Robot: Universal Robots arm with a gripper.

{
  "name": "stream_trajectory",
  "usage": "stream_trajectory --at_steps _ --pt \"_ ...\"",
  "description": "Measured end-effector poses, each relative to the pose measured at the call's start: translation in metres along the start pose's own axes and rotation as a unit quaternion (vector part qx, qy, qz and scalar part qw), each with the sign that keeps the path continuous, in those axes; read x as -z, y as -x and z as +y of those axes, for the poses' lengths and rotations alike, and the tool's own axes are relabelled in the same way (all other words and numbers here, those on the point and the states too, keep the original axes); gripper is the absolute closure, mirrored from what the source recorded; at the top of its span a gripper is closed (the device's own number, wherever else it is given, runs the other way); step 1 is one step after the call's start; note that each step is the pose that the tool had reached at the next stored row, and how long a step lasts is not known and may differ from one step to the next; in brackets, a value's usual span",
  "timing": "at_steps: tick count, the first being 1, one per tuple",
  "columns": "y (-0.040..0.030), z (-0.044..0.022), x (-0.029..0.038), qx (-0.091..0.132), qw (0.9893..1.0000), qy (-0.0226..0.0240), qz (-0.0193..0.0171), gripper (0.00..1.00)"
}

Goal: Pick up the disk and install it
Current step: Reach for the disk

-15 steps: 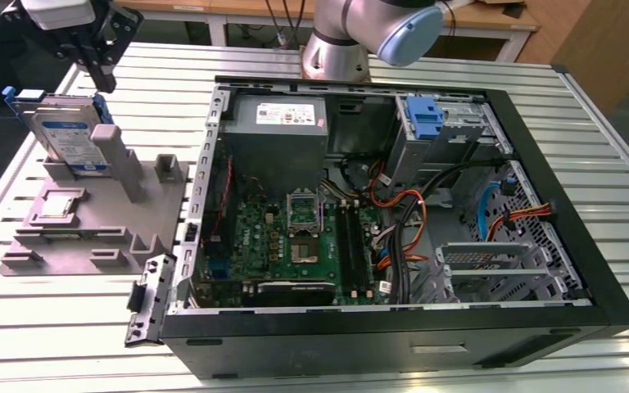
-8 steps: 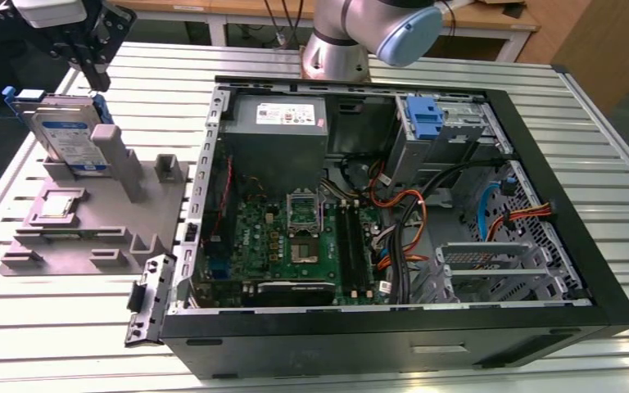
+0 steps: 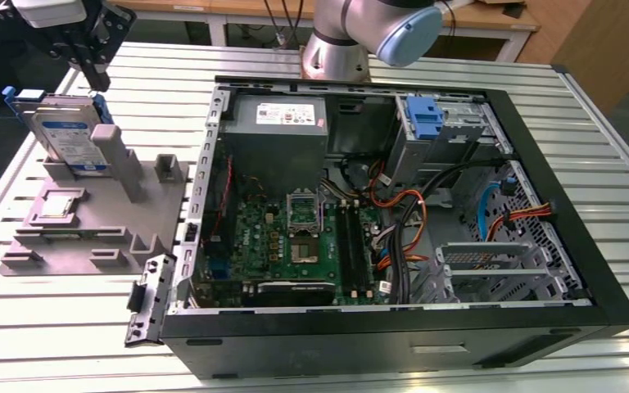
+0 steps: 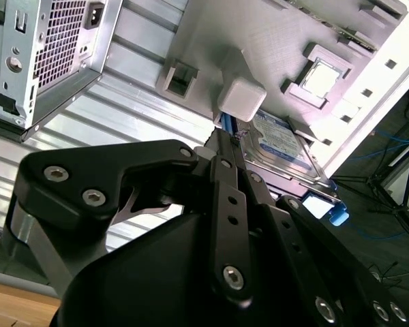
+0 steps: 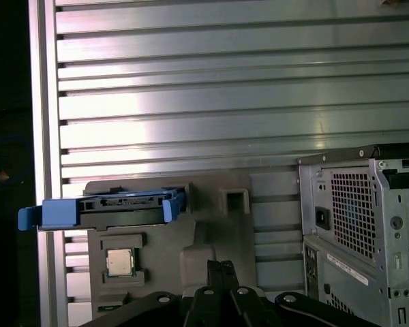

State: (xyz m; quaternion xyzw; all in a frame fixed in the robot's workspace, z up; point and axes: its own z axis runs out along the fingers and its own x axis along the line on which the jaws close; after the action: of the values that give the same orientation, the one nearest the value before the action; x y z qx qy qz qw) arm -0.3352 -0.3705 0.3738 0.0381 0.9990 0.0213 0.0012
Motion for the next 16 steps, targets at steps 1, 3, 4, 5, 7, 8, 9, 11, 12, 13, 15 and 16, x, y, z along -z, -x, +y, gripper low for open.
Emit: stream_trajectory --at_steps 1,3,4,5,7,8,9,11,12,13,15,16 --pt "0.0 0.0 0.0 0.0 1.0 0.0 0.0 0.9" --pt "-0.0002 0.0 0.0 0.0 1.0 0.0 0.0 0.9" --pt "-0.0004 0.0 0.0 0.0 1.0 0.0 0.0 0.9" --pt "-0.0009 -0.0001 0.0 0.0 1.0 0.0 0.0 0.9" --pt "-0.0022 -0.0001 0.0 0.0 1.0 0.0 0.0 0.9" --pt "-0.0034 -0.0002 0.0 0.0 1.0 0.0 0.0 0.9" --pt "-0.0047 -0.0003 0.0 0.0 1.0 0.0 0.0 0.9" --pt "-0.0079 -0.0004 0.0 0.0 1.0 0.0 0.0 0.9" --pt "-0.01 -0.0004 0.0 0.0 1.0 0.0 0.0 0.9" --pt "-0.0126 -0.0002 -0.0001 0.0 1.0 0.0 0.0 0.9" --pt "-0.0177 0.0005 -0.0001 0.0 1.0 0.0 0.0 0.9" --pt "-0.0203 0.0015 -0.0003 0.0 1.0 0.0 0.0 0.9"
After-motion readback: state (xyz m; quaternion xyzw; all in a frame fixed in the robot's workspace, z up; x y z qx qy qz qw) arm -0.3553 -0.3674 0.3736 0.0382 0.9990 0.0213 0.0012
